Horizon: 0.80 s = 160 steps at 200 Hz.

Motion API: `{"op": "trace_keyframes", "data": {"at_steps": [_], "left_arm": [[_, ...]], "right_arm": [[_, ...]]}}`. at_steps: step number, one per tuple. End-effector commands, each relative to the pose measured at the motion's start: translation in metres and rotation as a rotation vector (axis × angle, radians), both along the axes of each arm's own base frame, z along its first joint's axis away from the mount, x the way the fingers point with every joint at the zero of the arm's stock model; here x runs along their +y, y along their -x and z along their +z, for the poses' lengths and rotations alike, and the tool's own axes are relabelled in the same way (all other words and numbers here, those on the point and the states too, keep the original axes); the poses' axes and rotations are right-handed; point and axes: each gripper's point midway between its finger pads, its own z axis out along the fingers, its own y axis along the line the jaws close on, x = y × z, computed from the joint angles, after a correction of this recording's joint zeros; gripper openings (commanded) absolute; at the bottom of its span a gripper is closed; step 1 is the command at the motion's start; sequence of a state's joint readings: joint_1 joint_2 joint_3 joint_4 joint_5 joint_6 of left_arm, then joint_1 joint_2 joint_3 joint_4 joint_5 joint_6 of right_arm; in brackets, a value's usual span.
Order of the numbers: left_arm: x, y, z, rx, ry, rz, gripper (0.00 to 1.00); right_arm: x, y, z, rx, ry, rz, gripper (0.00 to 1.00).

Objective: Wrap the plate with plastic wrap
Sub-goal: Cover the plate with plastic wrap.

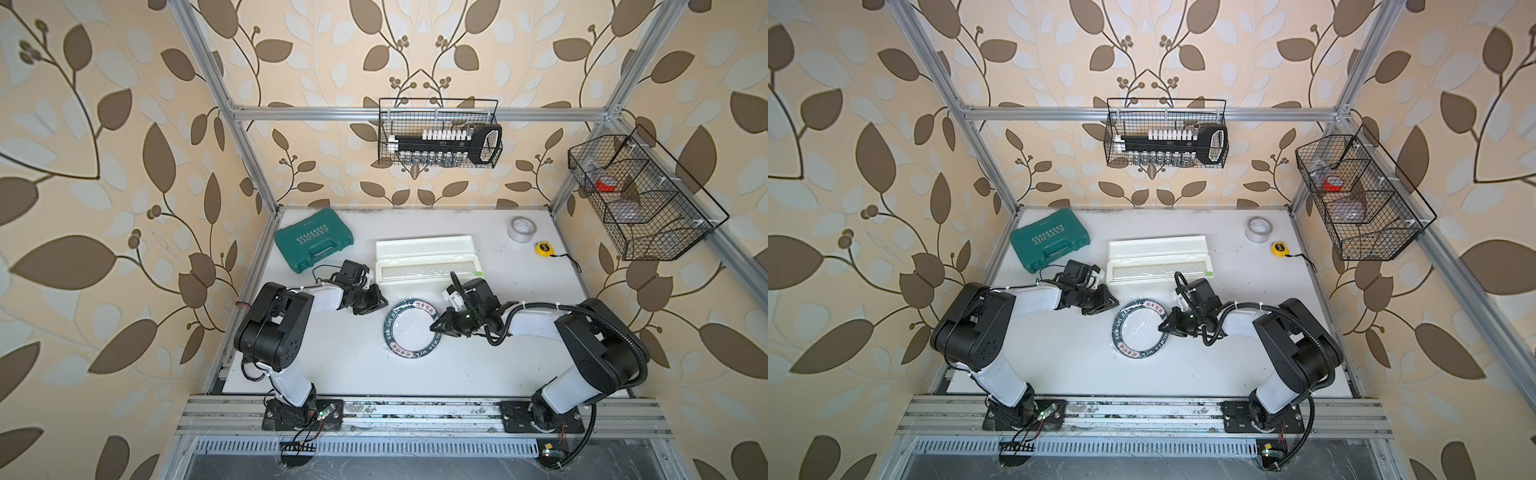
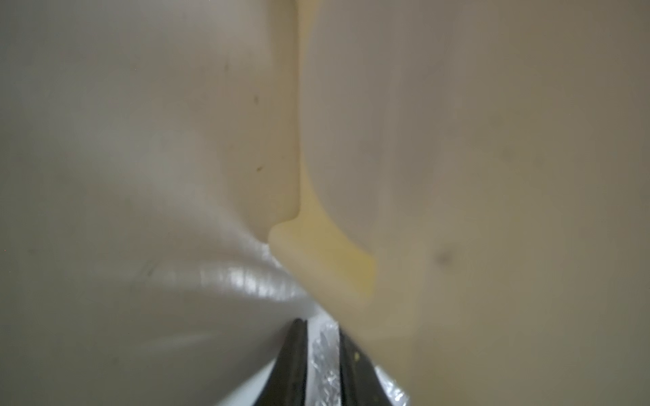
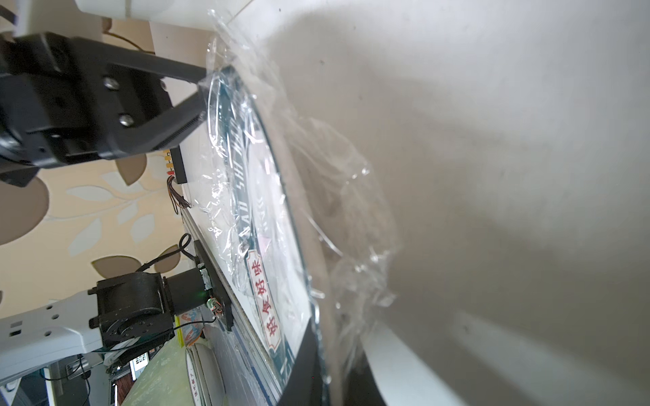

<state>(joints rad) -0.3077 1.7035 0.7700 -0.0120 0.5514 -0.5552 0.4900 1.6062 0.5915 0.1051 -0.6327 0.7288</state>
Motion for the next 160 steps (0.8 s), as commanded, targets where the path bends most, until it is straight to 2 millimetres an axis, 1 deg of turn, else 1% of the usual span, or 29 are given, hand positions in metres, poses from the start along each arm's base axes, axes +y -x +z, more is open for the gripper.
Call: {"op": "trace_keyframes", "data": {"at_steps": [1, 23, 37, 52, 78, 92, 112, 128, 140, 160], "left_arm": [[-0.001, 0.001, -0.003, 0.004, 0.029, 0.0, 0.12], [0.005, 0.0, -0.006, 0.008, 0.019, 0.01, 0.0], [0.004, 0.0, -0.005, 0.01, 0.031, 0.013, 0.0], [0.002, 0.003, -0.005, 0.016, 0.053, 0.011, 0.0], [0.0, 0.009, -0.005, 0.02, 0.095, 0.018, 0.0], [-0.005, 0.012, -0.003, 0.026, 0.147, 0.026, 0.0], [-0.015, 0.017, 0.007, 0.028, 0.257, 0.042, 0.0], [-0.019, 0.021, 0.015, 0.036, 0.329, 0.057, 0.0], [-0.026, 0.023, 0.028, 0.03, 0.401, 0.066, 0.0], [-0.044, 0.03, 0.049, 0.015, 0.466, 0.048, 0.0]], "right_arm": [[-0.031, 0.027, -0.044, 0.115, 0.159, -0.026, 0.0], [-0.025, 0.025, -0.037, 0.11, 0.085, -0.015, 0.0], [-0.012, 0.025, -0.019, 0.088, -0.047, 0.016, 0.0], [-0.003, 0.026, 0.003, 0.079, -0.166, 0.04, 0.0], [0.0, 0.024, 0.04, 0.066, -0.352, 0.052, 0.0], [0.0, 0.021, 0.051, 0.063, -0.392, 0.044, 0.0], [0.003, 0.016, 0.069, 0.046, -0.456, 0.036, 0.0], [0.001, 0.009, 0.073, 0.053, -0.467, -0.002, 0.0], [-0.003, 0.003, 0.071, 0.063, -0.45, -0.053, 0.0], [-0.008, -0.005, 0.065, 0.092, -0.425, -0.15, 0.0]]}}
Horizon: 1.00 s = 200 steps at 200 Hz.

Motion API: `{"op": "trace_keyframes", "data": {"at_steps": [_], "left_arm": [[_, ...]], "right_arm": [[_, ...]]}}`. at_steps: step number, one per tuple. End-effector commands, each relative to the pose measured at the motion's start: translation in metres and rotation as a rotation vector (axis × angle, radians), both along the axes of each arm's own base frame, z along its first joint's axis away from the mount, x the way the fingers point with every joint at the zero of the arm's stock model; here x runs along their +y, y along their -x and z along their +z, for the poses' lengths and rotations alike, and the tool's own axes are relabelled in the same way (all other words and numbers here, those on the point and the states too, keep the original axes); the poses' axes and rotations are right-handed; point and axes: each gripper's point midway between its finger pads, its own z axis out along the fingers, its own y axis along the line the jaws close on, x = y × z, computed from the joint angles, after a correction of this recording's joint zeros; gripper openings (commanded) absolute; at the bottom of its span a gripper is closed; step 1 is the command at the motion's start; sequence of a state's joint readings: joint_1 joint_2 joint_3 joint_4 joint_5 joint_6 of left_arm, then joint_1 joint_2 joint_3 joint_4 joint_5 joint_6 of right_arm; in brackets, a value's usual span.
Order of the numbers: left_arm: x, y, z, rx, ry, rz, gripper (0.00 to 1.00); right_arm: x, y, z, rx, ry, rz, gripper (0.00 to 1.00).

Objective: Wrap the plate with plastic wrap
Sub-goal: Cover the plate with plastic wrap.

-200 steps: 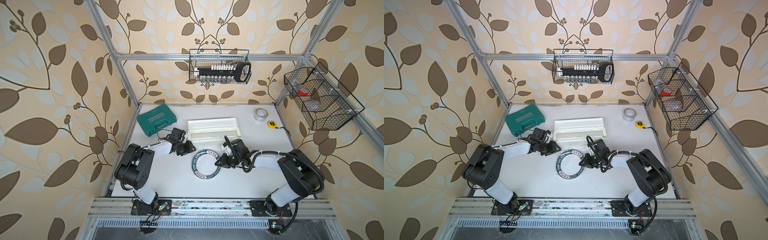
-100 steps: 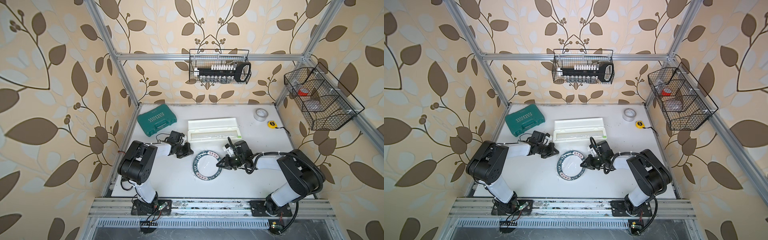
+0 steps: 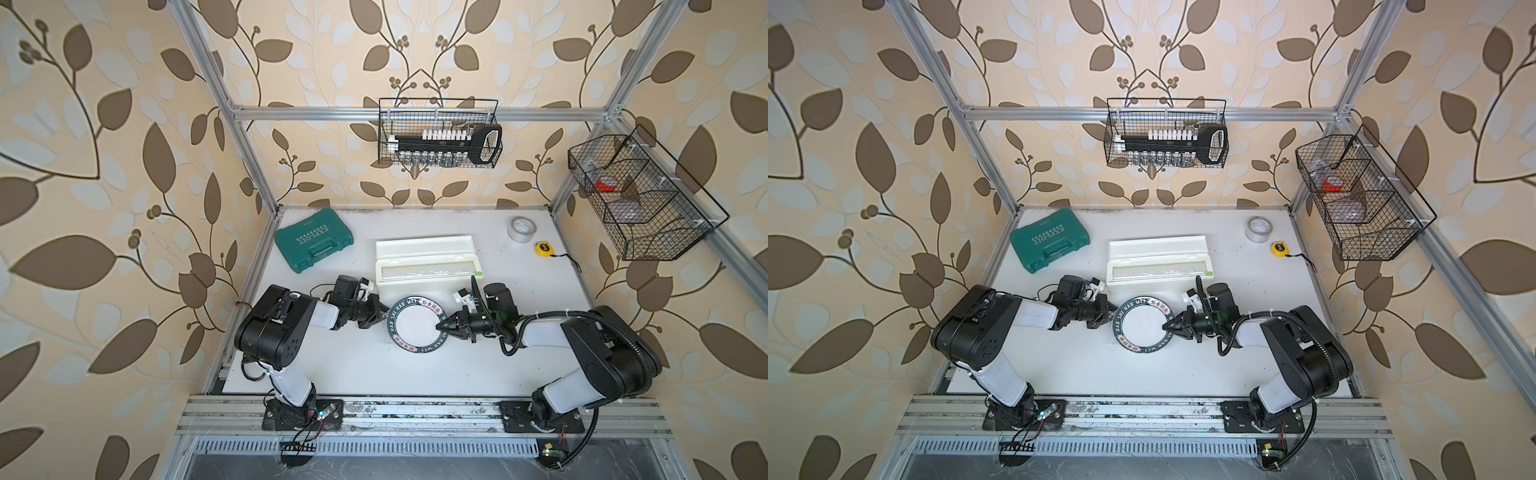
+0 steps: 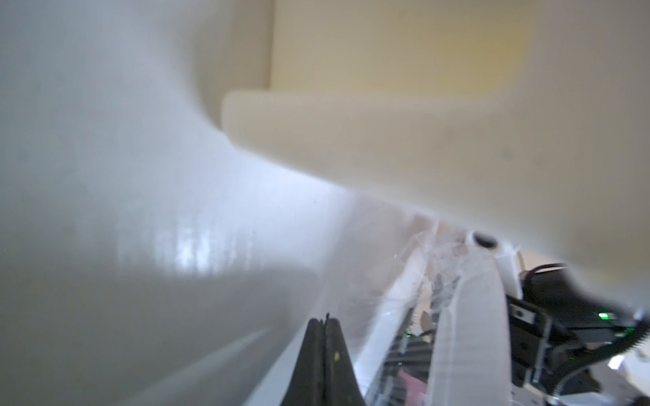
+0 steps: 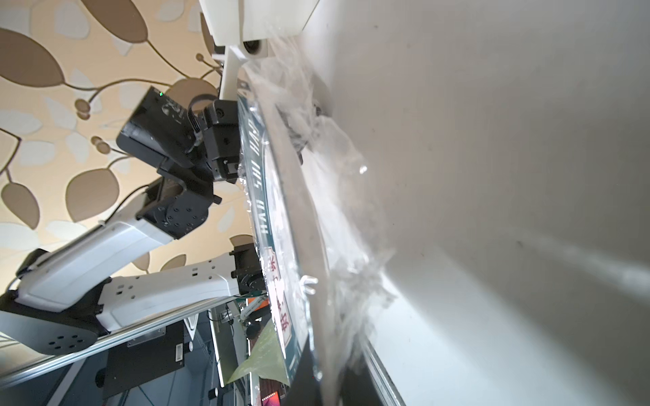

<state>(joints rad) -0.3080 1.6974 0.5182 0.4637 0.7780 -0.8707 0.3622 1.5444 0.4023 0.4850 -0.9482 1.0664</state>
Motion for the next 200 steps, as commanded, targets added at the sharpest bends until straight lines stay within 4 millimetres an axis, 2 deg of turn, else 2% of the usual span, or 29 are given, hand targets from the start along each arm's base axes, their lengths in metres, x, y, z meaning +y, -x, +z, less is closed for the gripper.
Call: {"op": "trace_keyframes", "data": {"at_steps": [1, 14, 41, 90, 124, 161, 164, 183, 200], "left_arm": [[-0.023, 0.0, 0.044, -0.059, 0.144, 0.0, 0.0], [-0.035, 0.007, 0.052, -0.058, 0.175, -0.009, 0.0], [-0.051, 0.025, 0.056, -0.02, 0.235, -0.029, 0.02], [-0.045, 0.045, 0.047, 0.04, 0.226, -0.018, 0.15], [-0.04, 0.062, 0.028, 0.143, 0.146, -0.028, 0.21], [-0.022, 0.086, 0.008, 0.24, -0.001, -0.039, 0.25], [-0.02, 0.086, 0.013, 0.226, -0.017, -0.04, 0.26], [0.007, 0.094, 0.01, 0.222, -0.219, -0.024, 0.28], [0.033, 0.094, 0.016, 0.207, -0.359, 0.015, 0.31]], "right_arm": [[0.0, -0.016, 0.025, -0.05, -0.057, -0.071, 0.0], [-0.003, -0.02, 0.022, -0.032, -0.036, -0.12, 0.0], [-0.012, -0.021, 0.013, -0.012, 0.023, -0.179, 0.0], [-0.03, -0.006, -0.017, 0.076, 0.13, -0.249, 0.0], [-0.042, -0.007, -0.037, 0.128, 0.206, -0.315, 0.0], [-0.055, -0.009, -0.055, 0.17, 0.304, -0.382, 0.0], [-0.057, -0.009, -0.057, 0.172, 0.319, -0.384, 0.0], [-0.066, -0.003, -0.068, 0.189, 0.404, -0.387, 0.0], [-0.073, 0.001, -0.073, 0.187, 0.472, -0.385, 0.0]]}}
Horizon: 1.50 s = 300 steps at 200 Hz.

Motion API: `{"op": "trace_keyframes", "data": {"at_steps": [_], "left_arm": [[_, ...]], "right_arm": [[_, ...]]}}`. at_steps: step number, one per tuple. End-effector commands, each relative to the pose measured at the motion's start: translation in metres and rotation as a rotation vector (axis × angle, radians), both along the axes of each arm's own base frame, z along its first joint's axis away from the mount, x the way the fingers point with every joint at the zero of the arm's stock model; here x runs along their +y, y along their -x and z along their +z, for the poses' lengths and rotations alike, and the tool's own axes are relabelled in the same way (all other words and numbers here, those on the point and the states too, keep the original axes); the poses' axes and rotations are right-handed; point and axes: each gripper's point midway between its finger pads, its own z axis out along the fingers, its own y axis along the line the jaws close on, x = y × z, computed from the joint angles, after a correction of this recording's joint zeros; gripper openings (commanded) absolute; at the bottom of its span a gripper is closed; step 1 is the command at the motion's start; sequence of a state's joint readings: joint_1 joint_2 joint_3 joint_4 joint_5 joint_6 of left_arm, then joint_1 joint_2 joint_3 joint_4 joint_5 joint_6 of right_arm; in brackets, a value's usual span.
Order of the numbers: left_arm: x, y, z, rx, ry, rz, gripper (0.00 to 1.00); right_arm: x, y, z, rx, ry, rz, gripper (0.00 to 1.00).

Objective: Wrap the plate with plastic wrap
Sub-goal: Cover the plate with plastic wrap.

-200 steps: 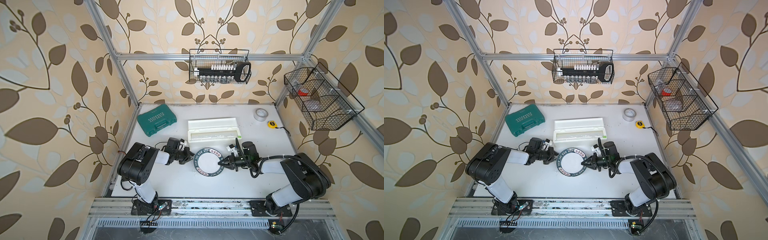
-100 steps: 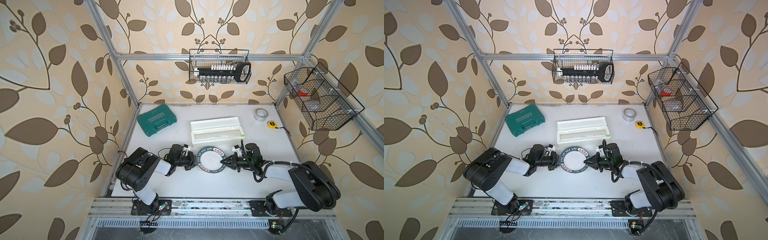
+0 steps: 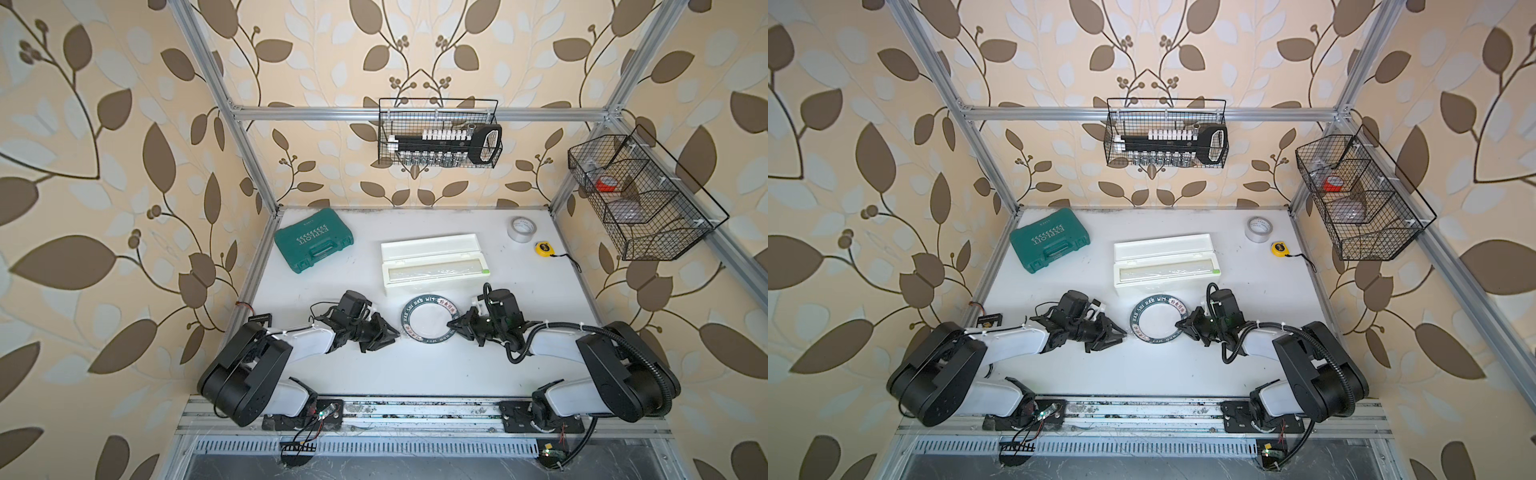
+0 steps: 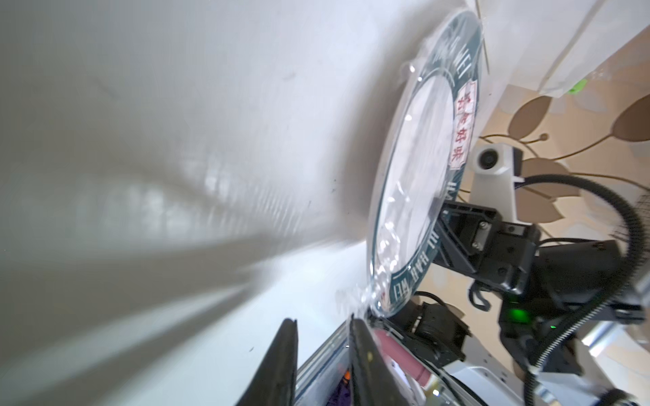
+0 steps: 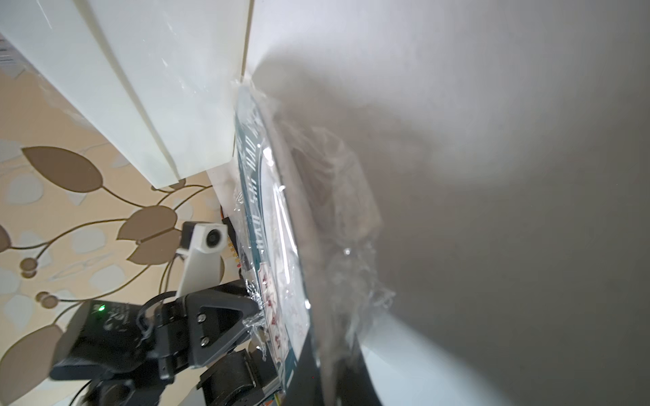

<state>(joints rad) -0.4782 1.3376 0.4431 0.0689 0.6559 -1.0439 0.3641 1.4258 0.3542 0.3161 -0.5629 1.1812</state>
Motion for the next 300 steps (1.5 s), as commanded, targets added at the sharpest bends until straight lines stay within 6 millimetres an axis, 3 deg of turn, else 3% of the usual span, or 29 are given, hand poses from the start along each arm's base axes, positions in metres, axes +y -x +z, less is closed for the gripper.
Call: {"op": "trace_keyframes", "data": {"at_steps": [1, 23, 44, 87, 111, 184, 216, 246, 252, 300], "left_arm": [[0.042, 0.015, -0.003, 0.005, -0.272, -0.019, 0.31], [0.063, 0.008, 0.013, -0.046, -0.366, 0.024, 0.36], [0.067, 0.001, 0.03, -0.097, -0.392, 0.035, 0.45], [0.029, -0.004, 0.063, -0.228, -0.294, -0.021, 0.56], [0.003, -0.003, 0.069, -0.248, -0.226, -0.03, 0.6], [-0.044, -0.013, 0.046, -0.214, -0.093, -0.062, 0.64], [-0.05, -0.015, 0.023, -0.171, -0.084, -0.062, 0.64], [-0.052, -0.019, 0.015, -0.171, -0.072, -0.046, 0.64], [-0.053, -0.018, 0.004, -0.152, -0.083, -0.047, 0.63], [-0.065, -0.025, -0.009, -0.148, 0.004, -0.017, 0.58]], "right_arm": [[-0.03, 0.02, -0.038, 0.124, 0.205, -0.057, 0.0], [-0.033, 0.021, -0.038, 0.103, 0.27, -0.044, 0.0], [-0.031, 0.021, -0.036, 0.081, 0.308, -0.029, 0.0], [-0.033, 0.022, -0.035, 0.054, 0.347, -0.023, 0.0], [-0.033, 0.024, -0.036, 0.051, 0.354, -0.02, 0.0], [-0.033, 0.027, -0.036, 0.052, 0.35, -0.021, 0.0], [-0.028, 0.029, -0.036, 0.067, 0.308, -0.026, 0.0], [-0.024, 0.032, -0.036, 0.083, 0.278, -0.021, 0.0], [-0.023, 0.033, -0.036, 0.086, 0.269, -0.022, 0.0], [-0.005, 0.04, -0.027, 0.136, 0.106, -0.033, 0.0]]}}
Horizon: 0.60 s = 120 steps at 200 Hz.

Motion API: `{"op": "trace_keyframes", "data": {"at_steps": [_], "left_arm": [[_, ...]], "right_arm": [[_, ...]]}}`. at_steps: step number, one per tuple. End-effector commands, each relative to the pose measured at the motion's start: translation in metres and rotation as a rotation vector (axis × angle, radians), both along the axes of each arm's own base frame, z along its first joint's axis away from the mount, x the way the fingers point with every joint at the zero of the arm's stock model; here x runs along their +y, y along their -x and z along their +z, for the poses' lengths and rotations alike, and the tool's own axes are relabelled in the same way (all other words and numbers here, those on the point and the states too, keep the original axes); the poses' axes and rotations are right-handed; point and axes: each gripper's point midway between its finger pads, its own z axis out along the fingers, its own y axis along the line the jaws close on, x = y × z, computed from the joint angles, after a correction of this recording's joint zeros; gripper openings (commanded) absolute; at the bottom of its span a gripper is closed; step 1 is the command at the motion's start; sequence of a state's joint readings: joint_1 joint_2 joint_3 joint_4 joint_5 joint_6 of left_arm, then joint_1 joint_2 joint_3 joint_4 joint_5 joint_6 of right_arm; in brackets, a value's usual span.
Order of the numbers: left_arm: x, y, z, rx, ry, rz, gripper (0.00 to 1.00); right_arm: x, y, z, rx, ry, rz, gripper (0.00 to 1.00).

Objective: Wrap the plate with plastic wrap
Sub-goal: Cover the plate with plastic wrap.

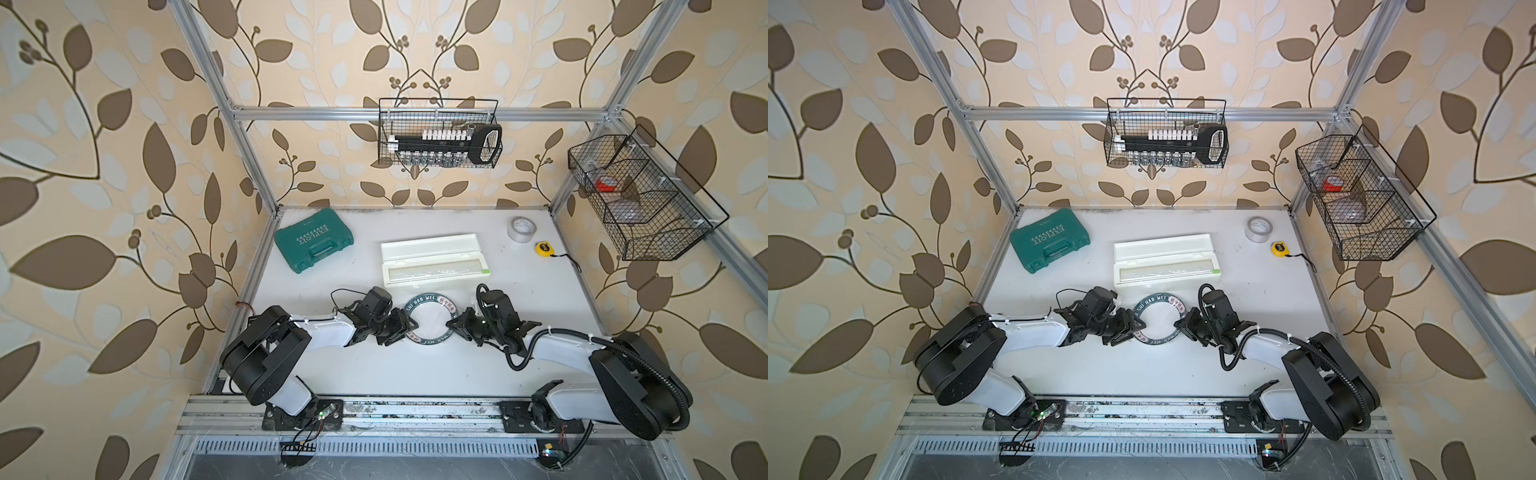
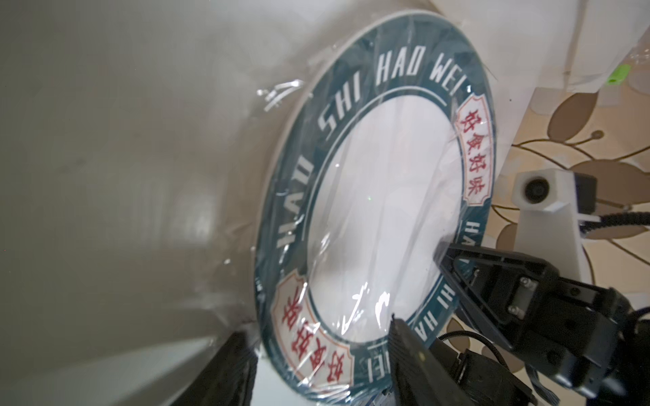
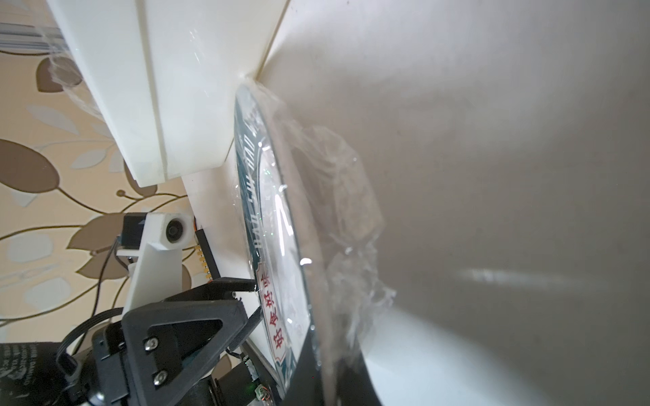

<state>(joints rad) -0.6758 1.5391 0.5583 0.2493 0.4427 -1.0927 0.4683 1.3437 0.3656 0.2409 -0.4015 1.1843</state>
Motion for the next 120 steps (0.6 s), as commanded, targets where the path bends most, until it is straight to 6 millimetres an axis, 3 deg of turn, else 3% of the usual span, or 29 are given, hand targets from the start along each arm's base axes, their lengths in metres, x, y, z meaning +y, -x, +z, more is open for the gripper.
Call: {"op": "trace_keyframes", "data": {"at_steps": [1, 62, 120], "left_arm": [[-0.012, -0.002, 0.002, -0.019, 0.084, 0.004, 0.58], [-0.018, -0.007, 0.04, -0.125, 0.208, 0.064, 0.47], [-0.005, -0.006, 0.037, -0.151, 0.281, 0.175, 0.47]], "right_arm": [[-0.011, 0.036, -0.033, 0.2, 0.002, -0.036, 0.0], [0.003, 0.046, -0.014, 0.235, -0.102, -0.052, 0.0], [0.003, 0.057, -0.033, 0.281, -0.1, -0.114, 0.0]]}}
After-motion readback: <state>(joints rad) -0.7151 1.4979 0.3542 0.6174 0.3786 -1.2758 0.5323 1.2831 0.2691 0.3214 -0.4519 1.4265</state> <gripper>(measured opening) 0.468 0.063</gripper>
